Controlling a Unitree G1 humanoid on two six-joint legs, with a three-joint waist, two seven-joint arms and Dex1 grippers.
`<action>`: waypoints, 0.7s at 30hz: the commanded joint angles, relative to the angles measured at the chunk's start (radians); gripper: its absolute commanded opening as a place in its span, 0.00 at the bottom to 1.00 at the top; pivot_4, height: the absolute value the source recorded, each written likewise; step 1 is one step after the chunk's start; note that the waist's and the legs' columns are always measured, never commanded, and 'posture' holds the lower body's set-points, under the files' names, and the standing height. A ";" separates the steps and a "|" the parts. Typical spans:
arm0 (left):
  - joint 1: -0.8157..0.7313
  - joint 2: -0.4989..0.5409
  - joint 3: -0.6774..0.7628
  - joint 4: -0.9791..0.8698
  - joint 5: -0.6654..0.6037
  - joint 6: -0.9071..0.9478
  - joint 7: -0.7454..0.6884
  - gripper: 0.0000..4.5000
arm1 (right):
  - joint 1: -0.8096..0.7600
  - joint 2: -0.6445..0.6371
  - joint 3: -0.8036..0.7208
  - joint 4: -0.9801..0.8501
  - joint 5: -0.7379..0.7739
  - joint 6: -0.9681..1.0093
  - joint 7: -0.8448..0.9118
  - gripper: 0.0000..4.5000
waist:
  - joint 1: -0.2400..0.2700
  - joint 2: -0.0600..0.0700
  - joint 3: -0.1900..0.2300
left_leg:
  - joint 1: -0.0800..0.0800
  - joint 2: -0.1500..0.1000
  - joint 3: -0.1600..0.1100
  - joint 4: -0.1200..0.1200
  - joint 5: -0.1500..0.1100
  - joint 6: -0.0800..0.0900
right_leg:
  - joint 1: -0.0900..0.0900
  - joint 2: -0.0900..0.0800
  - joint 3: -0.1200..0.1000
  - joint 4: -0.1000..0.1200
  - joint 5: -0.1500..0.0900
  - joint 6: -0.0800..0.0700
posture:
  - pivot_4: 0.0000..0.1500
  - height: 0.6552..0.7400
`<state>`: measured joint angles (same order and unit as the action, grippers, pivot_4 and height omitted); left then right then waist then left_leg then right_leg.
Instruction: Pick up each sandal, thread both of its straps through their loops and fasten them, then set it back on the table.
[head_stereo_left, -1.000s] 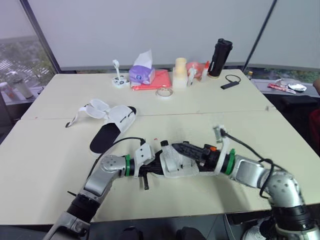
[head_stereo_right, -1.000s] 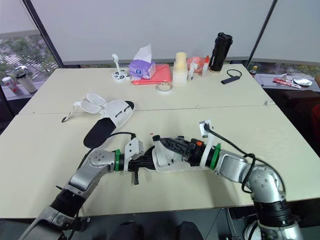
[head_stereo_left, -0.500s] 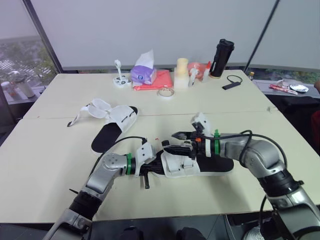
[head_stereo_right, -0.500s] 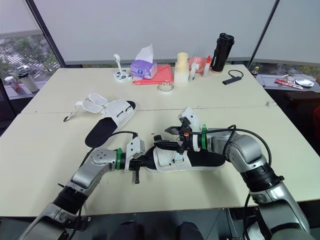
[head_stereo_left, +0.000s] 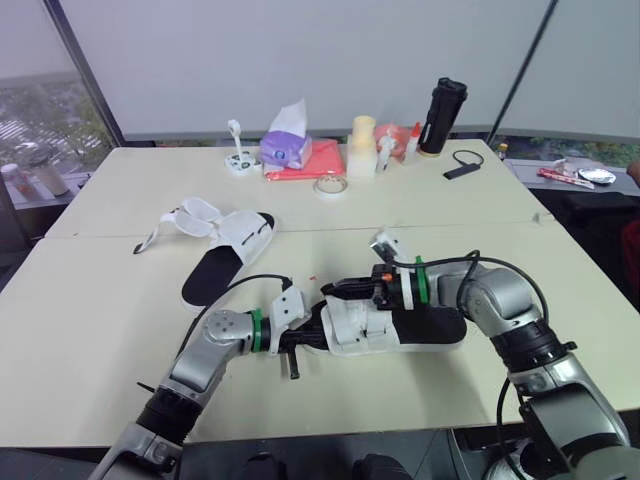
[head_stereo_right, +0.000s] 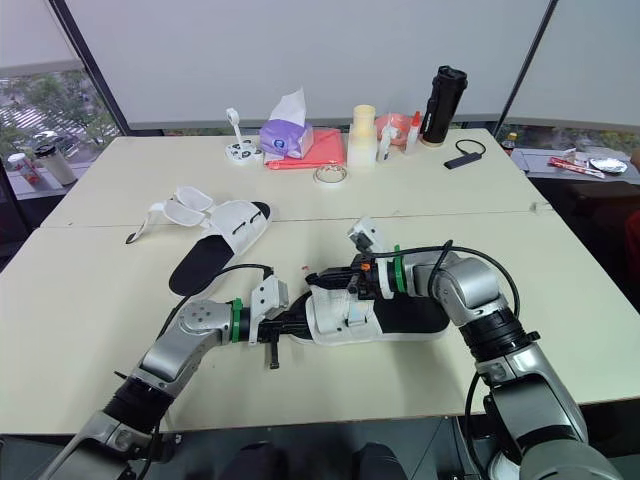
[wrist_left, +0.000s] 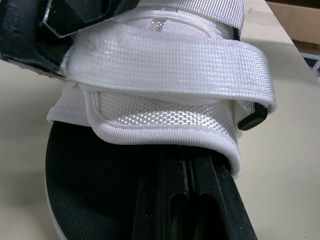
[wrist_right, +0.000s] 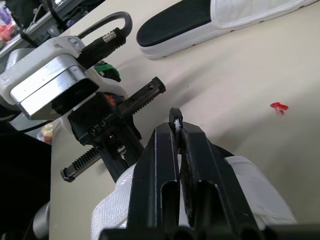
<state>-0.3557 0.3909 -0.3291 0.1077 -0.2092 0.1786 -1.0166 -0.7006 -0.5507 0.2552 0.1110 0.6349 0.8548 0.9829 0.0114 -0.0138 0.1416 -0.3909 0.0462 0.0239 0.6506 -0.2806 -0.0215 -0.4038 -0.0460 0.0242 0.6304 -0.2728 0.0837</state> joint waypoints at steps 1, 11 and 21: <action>0.041 0.019 -0.037 0.071 0.059 0.048 0.012 0.00 | -0.012 -0.004 -0.136 -0.081 0.115 0.055 0.046 0.01 | 0.001 0.000 0.000 | 0.000 0.000 0.000 0.000 0.000 0.000 | 0.000 0.000 0.000 0.000 0.000 0.000 | 1.00 0.99; 0.030 0.012 -0.046 0.083 0.061 0.046 0.003 0.00 | 0.072 0.037 -0.323 -0.253 0.320 0.185 -0.017 0.01 | 0.000 0.001 0.001 | 0.000 0.000 -0.001 0.000 0.000 0.000 | -0.001 0.000 0.000 0.000 0.000 0.000 | 1.00 0.99; 0.026 0.016 -0.049 0.087 0.063 0.043 -0.006 0.00 | 0.057 0.110 -0.332 -0.096 0.139 0.056 -0.208 0.01 | 0.000 0.001 0.001 | 0.000 0.000 0.000 0.000 0.000 0.000 | -0.001 0.000 0.000 0.000 0.000 0.000 | 1.00 0.99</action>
<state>-0.3665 0.3919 -0.3287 0.1169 -0.2089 0.1786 -1.0228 -0.5885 -0.4461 -0.0168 0.0232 0.7836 0.9788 0.7924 0.0111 -0.0124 0.1426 -0.3913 0.0460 0.0242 0.6505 -0.2806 -0.0215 -0.4045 -0.0458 0.0243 0.6308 -0.2726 0.0838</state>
